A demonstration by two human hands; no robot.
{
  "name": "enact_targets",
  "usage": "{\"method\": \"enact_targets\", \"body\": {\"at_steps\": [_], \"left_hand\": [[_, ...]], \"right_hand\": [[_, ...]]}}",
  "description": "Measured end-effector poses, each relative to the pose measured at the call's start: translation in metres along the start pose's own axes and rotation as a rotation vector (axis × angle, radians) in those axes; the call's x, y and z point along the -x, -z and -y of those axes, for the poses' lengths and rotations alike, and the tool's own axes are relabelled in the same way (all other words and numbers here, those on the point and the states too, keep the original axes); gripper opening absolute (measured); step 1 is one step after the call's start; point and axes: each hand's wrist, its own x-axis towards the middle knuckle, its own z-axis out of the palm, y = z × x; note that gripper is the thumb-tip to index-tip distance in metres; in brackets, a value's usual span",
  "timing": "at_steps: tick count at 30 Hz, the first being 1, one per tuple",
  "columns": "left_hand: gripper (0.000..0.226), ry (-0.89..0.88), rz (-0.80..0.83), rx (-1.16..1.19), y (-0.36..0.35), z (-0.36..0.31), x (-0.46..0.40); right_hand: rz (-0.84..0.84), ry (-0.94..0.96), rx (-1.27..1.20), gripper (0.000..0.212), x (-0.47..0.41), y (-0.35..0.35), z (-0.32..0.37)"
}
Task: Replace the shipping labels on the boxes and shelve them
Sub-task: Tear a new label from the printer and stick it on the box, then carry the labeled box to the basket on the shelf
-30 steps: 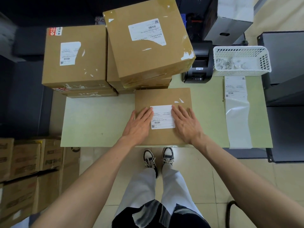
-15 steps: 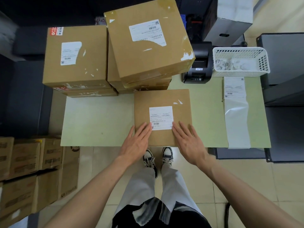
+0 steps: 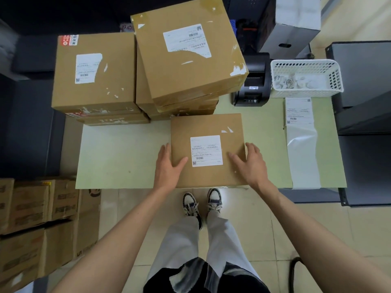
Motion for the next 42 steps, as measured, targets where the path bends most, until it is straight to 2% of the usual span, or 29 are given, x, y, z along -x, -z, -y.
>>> {"method": "enact_targets", "body": {"at_steps": [2,5,10,15,18,24,31,35,38,42], "left_hand": [[0.093,0.157,0.028,0.135,-0.002,-0.002,-0.009],[0.097,0.219,0.073,0.21,-0.007,0.004,-0.023],[0.082,0.149,0.069,0.287,-0.014,0.015,-0.028],[0.078,0.124,0.035,0.326,-0.001,0.017,-0.014],[0.079,0.127,-0.022,0.342,0.021,0.017,0.005],[0.08,0.169,-0.199,0.382,0.076,0.026,0.063],[0.07,0.236,-0.524,0.439,0.144,0.057,0.149],[0.076,0.271,-0.725,0.516,0.179,0.076,0.194],[0.073,0.267,-0.866,0.536,0.21,0.08,0.226],[0.079,0.247,-1.007,0.562,0.267,0.09,0.262]], "right_hand": [[0.047,-0.149,-0.199,0.074,-0.006,0.001,0.006],[0.092,-0.252,-0.381,0.064,-0.011,-0.008,0.005],[0.094,-0.224,-0.484,0.061,-0.014,-0.022,-0.004],[0.11,-0.161,-0.472,0.053,-0.004,-0.016,0.004],[0.146,-0.092,-0.456,0.056,0.009,-0.012,0.02],[0.252,0.057,-0.377,0.056,0.034,-0.013,0.073],[0.453,0.34,-0.225,0.06,0.067,-0.038,0.166],[0.525,0.535,-0.182,0.061,0.095,-0.052,0.228],[0.57,0.686,-0.157,0.052,0.121,-0.058,0.282],[0.589,0.878,-0.12,0.052,0.162,-0.067,0.366]]}}
